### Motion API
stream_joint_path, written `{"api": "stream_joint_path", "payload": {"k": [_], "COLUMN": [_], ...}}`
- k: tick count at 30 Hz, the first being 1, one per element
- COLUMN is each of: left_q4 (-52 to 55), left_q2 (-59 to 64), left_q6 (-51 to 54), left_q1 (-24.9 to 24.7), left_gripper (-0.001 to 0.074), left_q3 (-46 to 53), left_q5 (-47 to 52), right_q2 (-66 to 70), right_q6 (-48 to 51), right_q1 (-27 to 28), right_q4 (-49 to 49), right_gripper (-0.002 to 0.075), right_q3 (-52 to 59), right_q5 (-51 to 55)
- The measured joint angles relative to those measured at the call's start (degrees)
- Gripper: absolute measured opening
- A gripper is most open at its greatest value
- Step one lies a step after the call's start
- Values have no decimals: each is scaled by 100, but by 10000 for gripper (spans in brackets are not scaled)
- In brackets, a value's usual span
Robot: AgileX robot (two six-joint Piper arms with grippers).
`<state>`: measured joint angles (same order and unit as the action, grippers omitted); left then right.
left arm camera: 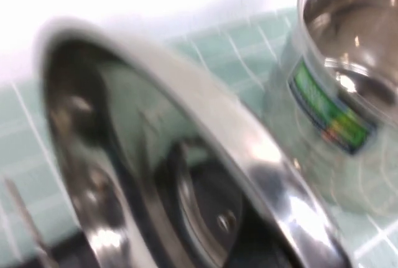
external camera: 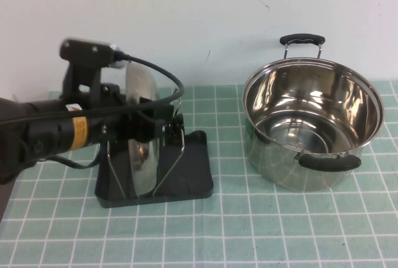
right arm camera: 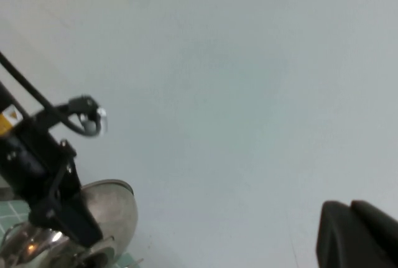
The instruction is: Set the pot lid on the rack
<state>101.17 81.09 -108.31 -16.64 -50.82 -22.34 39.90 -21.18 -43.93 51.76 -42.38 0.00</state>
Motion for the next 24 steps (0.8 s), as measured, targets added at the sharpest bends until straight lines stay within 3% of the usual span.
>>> {"api": "stream_joint_path", "payload": {"k": [6, 15, 18, 20, 22, 24], "left_q4": [0, -42, -72, -109, -208, -654], "left_q2": [-690, -1841, -2263, -2560, -2782, -2976], "left_q6": [302, 876, 1511, 2092, 2591, 3091], "left_q1": [0, 0, 0, 0, 0, 0], "left_gripper": [447, 424, 316, 176, 83, 38], "left_q3": [0, 0, 0, 0, 0, 0], "left_q5": [431, 1152, 1586, 2135, 2850, 3728], "right_q2": [0, 0, 0, 0, 0, 0], "right_q6": [0, 0, 0, 86, 431, 817], "right_q1": [0, 0, 0, 0, 0, 0], "right_q4": [525, 1636, 2157, 2368, 2464, 2464], "right_gripper": [-1, -1, -1, -1, -1, -1], "right_q3": [0, 0, 0, 0, 0, 0], "right_q5": [227, 1392, 2099, 2645, 3470, 4258]}}
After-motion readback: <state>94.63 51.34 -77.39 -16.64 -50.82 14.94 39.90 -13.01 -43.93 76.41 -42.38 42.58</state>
